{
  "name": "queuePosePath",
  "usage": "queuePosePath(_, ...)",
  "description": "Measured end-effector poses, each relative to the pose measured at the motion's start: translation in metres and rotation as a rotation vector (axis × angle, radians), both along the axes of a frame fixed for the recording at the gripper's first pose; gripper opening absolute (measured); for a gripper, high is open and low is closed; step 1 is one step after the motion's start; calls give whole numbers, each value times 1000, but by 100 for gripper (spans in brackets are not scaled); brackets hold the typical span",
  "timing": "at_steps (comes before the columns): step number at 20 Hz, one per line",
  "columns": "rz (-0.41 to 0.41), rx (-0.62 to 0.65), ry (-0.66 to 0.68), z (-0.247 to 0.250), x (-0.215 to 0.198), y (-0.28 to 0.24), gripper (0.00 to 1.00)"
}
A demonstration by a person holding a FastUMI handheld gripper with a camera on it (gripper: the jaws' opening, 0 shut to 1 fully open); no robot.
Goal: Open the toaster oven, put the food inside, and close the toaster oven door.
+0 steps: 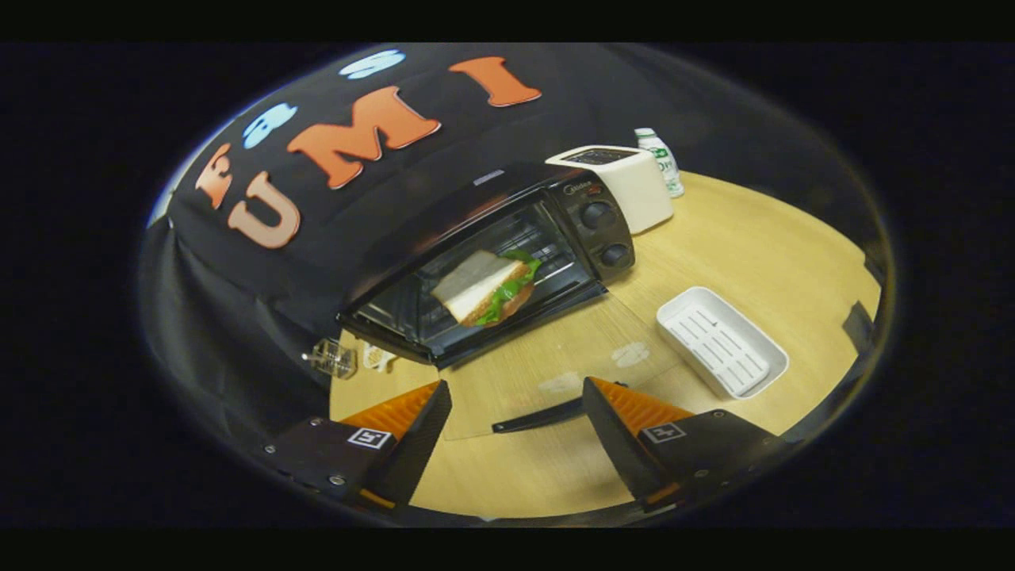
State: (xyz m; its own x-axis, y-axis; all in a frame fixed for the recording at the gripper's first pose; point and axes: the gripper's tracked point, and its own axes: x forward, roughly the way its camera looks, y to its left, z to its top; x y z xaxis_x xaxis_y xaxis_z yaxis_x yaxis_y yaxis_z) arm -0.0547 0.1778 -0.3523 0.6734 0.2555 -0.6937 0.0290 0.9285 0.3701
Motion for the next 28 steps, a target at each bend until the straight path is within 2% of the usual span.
queuePosePath(7, 176, -283, -9, -42, -29, -12, 99)
queuePosePath(11, 259, -350, 23, -74, -36, -7, 99)
queuePosePath(19, 251, -376, 44, -102, -23, -5, 99)
queuePosePath(22, 259, -352, 29, -97, -22, 0, 99)
queuePosePath(25, 209, -320, 29, -88, -16, -8, 100)
queuePosePath(28, 215, -293, 11, -81, -12, -10, 100)
